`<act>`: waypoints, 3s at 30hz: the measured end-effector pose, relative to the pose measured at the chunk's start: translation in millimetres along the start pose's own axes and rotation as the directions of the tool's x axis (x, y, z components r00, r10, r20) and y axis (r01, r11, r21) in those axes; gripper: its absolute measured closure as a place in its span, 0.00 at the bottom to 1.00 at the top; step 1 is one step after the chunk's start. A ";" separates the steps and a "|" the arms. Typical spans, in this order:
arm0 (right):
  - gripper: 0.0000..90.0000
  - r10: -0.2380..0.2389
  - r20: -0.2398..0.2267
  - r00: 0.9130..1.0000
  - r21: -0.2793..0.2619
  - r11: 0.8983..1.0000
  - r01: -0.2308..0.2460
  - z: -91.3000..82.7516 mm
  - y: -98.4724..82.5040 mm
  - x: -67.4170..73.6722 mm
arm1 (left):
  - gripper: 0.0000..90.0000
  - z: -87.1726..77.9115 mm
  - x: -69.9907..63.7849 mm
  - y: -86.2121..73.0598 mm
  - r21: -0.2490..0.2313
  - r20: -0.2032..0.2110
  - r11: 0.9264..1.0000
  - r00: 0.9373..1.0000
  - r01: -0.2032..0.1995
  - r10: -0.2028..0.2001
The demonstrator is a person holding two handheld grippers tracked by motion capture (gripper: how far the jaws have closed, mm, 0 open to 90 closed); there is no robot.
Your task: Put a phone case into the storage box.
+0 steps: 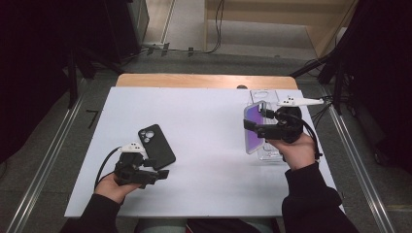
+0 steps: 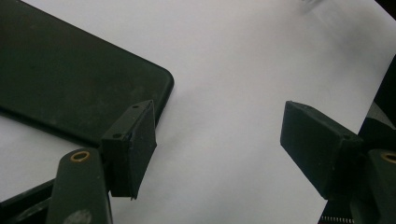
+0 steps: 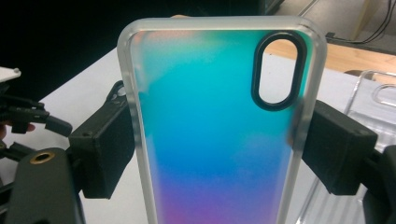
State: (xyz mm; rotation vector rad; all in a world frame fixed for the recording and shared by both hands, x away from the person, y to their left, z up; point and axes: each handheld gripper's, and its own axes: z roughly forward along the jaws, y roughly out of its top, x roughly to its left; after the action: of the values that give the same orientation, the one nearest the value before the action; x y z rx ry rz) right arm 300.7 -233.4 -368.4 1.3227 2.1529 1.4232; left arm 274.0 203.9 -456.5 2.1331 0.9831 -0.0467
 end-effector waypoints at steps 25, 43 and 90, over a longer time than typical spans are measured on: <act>0.17 0.109 0.185 0.977 -0.113 0.990 -0.089 -27.0 1.5 -50.1 | 0.30 -3.9 1.4 -3.0 -0.007 0.020 1.000 1.000 0.013 -0.013; 0.17 0.135 0.294 0.946 -0.119 0.987 -0.103 12.0 16.7 -73.5 | 0.30 -4.1 2.1 -3.3 -0.017 -0.006 1.000 1.000 0.011 -0.011; 0.17 0.187 0.436 0.880 -0.068 0.982 -0.175 117.1 42.1 -148.3 | 0.30 -4.1 3.1 -6.4 -0.018 -0.006 1.000 1.000 0.014 -0.014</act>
State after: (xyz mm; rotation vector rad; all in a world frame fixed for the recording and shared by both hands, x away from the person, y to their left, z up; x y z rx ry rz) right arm 479.5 -273.7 -430.7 1.6832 1.7443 1.0678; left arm 270.9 211.2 -458.7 2.1108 0.9986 -0.0387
